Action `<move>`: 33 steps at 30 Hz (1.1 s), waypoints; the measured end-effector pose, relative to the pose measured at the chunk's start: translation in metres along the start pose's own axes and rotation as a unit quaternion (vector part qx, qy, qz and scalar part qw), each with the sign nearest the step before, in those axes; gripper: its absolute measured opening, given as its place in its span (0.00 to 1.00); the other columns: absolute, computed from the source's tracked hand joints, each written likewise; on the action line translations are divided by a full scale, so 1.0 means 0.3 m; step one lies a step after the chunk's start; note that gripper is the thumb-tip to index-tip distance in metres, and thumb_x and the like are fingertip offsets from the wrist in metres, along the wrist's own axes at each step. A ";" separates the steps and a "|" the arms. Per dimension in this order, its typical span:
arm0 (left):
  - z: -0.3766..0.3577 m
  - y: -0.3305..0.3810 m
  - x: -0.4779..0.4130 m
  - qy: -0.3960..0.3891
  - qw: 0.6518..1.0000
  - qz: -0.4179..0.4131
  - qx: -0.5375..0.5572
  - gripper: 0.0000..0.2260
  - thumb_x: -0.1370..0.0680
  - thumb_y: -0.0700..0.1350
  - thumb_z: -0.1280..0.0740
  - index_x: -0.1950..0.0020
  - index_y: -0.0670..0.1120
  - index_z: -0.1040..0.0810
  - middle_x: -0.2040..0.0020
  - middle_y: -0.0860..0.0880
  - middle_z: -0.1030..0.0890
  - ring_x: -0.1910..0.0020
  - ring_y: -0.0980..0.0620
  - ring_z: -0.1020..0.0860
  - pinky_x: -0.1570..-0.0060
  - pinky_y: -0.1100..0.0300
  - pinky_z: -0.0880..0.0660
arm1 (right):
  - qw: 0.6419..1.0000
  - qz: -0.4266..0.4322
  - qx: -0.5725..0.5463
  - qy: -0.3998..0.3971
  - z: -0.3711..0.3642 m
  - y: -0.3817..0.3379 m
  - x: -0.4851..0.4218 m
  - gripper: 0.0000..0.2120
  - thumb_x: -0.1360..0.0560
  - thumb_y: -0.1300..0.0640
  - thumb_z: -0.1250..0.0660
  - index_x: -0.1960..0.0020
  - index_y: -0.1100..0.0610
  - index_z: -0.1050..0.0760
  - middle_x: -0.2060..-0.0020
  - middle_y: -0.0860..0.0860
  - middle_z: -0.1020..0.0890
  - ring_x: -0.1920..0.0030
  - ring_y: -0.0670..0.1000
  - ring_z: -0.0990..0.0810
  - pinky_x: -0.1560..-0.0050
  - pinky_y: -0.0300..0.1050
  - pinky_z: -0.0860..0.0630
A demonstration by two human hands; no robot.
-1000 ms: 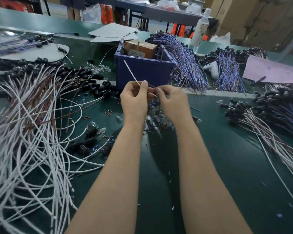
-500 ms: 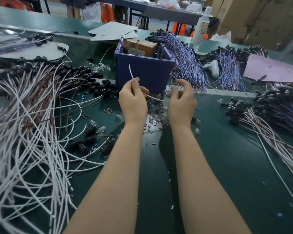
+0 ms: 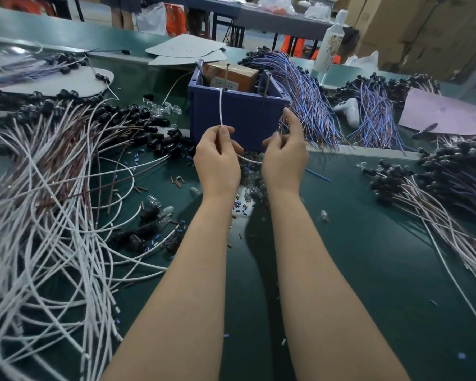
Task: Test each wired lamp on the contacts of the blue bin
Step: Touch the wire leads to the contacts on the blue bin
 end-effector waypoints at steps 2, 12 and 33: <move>-0.004 -0.015 -0.012 -0.010 1.000 0.014 0.006 0.10 0.17 0.43 0.44 0.52 0.44 0.25 0.69 0.52 0.24 0.69 0.55 0.27 0.60 0.58 0.27 | 1.000 -0.001 0.006 -0.002 -0.016 -0.005 -0.006 0.21 0.20 0.64 0.44 0.29 0.52 0.35 0.55 0.54 0.18 0.55 0.53 0.21 0.51 0.46 0.25; -0.015 -0.041 -0.027 -0.031 0.999 0.033 0.025 0.08 0.17 0.42 0.45 0.51 0.47 0.27 0.68 0.52 0.24 0.69 0.57 0.28 0.61 0.59 0.28 | 1.000 -0.008 0.007 -0.011 -0.046 0.020 -0.008 0.19 0.21 0.64 0.43 0.32 0.53 0.29 0.58 0.50 0.18 0.57 0.51 0.20 0.49 0.48 0.24; 0.085 -0.158 -0.027 0.158 0.812 0.277 0.489 0.05 0.17 0.39 0.44 0.44 0.41 0.30 0.64 0.47 0.25 0.77 0.59 0.29 0.77 0.69 0.31 | 0.909 -0.252 -0.309 -0.127 -0.011 0.068 -0.032 0.09 0.18 0.60 0.44 0.56 0.58 0.32 0.71 0.52 0.19 0.70 0.49 0.17 0.72 0.37 0.23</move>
Point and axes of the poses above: each hand's wrist, its own x-axis away from the middle knuckle, its own z-axis out of the back of the hand, y = z × x, the point moved 9 cm from there along -x, towards the middle knuckle
